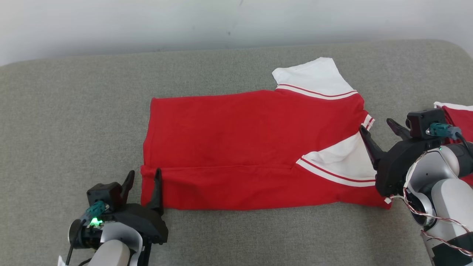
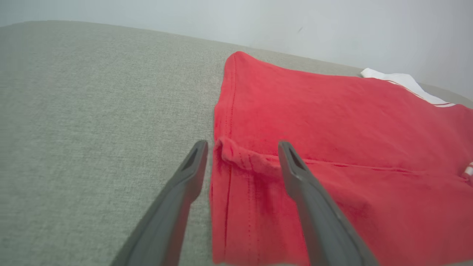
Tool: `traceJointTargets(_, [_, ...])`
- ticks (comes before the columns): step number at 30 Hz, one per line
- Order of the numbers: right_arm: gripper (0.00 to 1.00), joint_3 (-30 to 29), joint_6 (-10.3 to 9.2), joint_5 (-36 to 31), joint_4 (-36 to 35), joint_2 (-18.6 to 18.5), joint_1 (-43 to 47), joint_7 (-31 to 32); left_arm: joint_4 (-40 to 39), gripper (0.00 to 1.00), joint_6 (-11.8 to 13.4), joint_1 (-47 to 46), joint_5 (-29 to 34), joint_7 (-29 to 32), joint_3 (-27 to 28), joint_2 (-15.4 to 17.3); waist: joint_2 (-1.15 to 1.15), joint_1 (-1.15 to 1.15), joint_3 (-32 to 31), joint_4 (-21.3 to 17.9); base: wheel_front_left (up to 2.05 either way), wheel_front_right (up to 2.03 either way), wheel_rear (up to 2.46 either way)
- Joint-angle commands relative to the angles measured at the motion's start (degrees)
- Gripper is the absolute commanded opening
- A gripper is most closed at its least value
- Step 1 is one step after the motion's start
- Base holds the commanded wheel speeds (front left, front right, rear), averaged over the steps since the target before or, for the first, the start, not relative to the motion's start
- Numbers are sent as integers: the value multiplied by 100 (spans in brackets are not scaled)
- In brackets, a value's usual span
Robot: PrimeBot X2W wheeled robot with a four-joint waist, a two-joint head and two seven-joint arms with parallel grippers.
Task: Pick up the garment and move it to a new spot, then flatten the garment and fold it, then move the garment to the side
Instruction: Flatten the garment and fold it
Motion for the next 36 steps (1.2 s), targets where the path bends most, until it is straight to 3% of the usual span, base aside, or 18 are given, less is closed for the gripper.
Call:
traceJointTargets(1, [100, -24, 2, 7, 2, 23, -28, -85, 3, 100, 42, 33, 75, -71, 10, 53, -1, 0, -52, -5, 0, 0, 0])
traceJointTargets(8, [100, -342, 3, 114, -160, 100, 457, 48, -179, 100, 264, 437, 235, -167, -48, 231, -1, 0, -218, -37, 0, 0, 0])
traceJointTargets(18, [100, -1056, 3, -82, -363, 389, 1242, 494, -494, 100, 623, 635, 661, 204, -397, 404, -1, 0, -150, -146, 0, 0, 0])
traceJointTargets(27, [100, -1033, 3, -315, 356, 632, 964, 480, -241, 100, 956, 453, 843, 574, -513, 390, -1, 0, 40, -239, 0, 0, 0])
traceJointTargets(35, [100, -967, 3, -176, 1146, 755, 697, 745, 0, 100, 973, 540, 722, 944, -588, 358, -1, 0, 130, -192, 0, 0, 0])
traceJointTargets(36, [100, -927, 3, -147, 1217, 761, 690, 821, 25, 84, 968, 554, 701, 984, -593, 358, -1, 0, 135, -181, 0, 0, 0])
